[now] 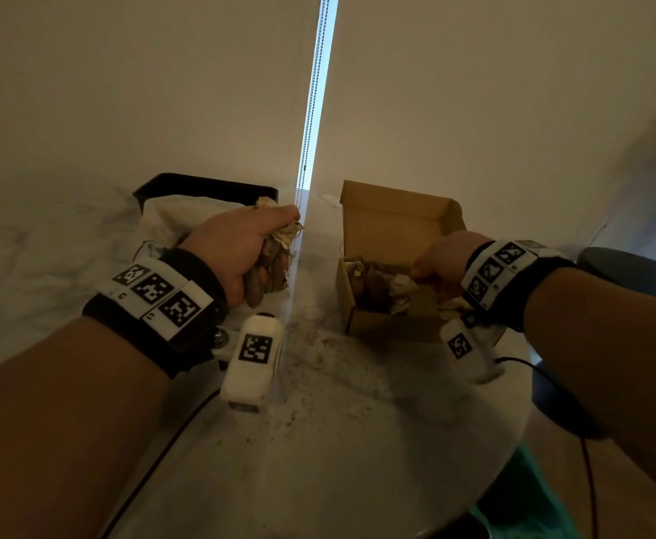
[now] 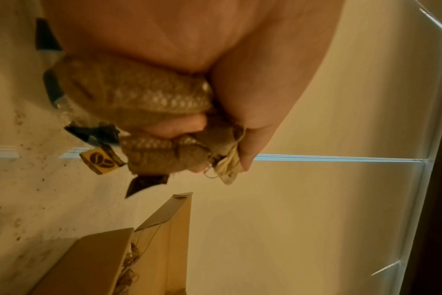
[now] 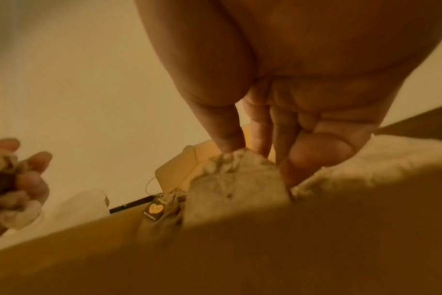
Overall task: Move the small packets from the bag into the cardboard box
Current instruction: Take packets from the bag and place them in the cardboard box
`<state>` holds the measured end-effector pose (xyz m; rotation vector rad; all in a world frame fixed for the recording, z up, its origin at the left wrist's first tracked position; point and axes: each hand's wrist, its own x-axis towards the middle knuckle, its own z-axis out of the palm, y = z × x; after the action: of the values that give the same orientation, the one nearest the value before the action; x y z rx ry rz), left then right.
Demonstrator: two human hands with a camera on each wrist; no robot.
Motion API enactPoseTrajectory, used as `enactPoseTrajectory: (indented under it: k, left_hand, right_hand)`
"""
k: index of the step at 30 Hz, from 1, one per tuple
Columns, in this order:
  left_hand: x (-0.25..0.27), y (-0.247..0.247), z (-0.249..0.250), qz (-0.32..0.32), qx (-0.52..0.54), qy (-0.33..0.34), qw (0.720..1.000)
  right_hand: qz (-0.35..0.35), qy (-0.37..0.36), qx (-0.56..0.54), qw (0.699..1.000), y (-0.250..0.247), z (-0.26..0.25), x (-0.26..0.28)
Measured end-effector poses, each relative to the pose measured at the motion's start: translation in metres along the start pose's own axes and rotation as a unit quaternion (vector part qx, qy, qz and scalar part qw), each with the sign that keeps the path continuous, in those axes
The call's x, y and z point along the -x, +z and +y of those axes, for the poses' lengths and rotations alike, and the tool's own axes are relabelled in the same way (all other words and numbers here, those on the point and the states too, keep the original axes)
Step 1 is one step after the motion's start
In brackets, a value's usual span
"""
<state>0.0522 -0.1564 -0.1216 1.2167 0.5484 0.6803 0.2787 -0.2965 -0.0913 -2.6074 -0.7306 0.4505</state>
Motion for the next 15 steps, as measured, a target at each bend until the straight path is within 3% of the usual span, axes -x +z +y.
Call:
enactPoseTrajectory:
  k: [7, 15]
  left_hand:
    - [-0.001, -0.001, 0.004, -0.028, 0.033, -0.037, 0.998]
    - [-0.006, -0.005, 0.004, -0.049, 0.038, -0.047, 0.997]
  right_hand:
    - [0.071, -0.077, 0.019, 0.994, -0.021, -0.005, 0.007]
    - [-0.067, -0.071, 0.100, 0.990, -0.005, -0.002, 0.029]
